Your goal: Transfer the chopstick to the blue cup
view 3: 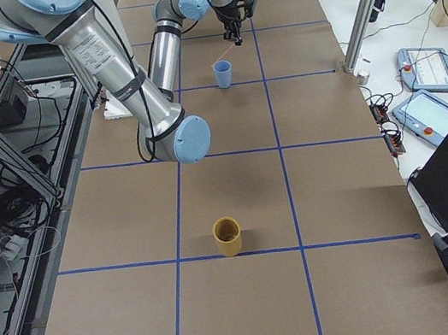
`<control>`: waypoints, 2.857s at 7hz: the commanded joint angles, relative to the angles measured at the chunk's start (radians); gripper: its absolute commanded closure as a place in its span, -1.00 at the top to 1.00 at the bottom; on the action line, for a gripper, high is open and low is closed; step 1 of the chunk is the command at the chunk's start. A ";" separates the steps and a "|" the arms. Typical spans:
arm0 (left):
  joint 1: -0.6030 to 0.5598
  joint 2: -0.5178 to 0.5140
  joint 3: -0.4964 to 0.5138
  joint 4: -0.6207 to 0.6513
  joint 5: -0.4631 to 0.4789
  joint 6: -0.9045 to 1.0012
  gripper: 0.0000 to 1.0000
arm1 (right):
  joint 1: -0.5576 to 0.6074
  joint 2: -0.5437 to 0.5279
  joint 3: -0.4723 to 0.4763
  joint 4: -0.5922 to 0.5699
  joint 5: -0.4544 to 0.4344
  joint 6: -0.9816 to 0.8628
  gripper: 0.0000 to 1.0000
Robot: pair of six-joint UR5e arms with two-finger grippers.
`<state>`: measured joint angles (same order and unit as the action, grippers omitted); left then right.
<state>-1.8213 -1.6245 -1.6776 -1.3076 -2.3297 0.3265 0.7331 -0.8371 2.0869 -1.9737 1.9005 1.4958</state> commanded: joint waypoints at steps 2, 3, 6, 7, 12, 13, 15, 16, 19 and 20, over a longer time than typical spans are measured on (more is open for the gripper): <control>-0.003 0.026 0.004 -0.015 0.001 0.000 0.99 | -0.141 0.167 -0.137 -0.071 -0.162 0.129 -1.00; -0.003 0.038 0.003 -0.025 0.000 0.000 0.99 | -0.141 0.167 -0.163 -0.070 -0.216 0.126 -1.00; -0.001 0.045 0.006 -0.027 0.000 -0.001 0.99 | -0.141 0.167 -0.197 -0.068 -0.262 0.083 -1.00; -0.001 0.045 0.006 -0.027 0.000 -0.001 0.99 | -0.150 0.161 -0.218 -0.059 -0.267 0.084 -1.00; -0.001 0.045 0.003 -0.027 0.000 -0.004 0.99 | -0.209 0.171 -0.298 0.059 -0.293 0.123 1.00; -0.001 0.045 0.004 -0.027 0.000 -0.006 0.99 | -0.178 0.177 -0.291 0.059 -0.281 0.104 1.00; -0.001 0.045 0.006 -0.019 0.001 -0.004 0.99 | -0.036 0.184 -0.280 0.055 -0.128 -0.030 1.00; -0.003 0.048 0.004 -0.009 0.001 -0.004 0.99 | 0.082 0.164 -0.277 0.049 -0.004 -0.164 1.00; 0.002 0.095 -0.029 -0.022 0.016 -0.026 0.99 | 0.422 -0.082 -0.265 0.056 0.266 -0.775 1.00; 0.010 0.091 -0.049 -0.039 0.020 -0.125 0.99 | 0.542 -0.202 -0.265 0.058 0.323 -1.019 1.00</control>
<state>-1.8187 -1.5323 -1.7042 -1.3340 -2.3176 0.2832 1.1281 -0.9002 1.8220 -1.9195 2.1414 0.7739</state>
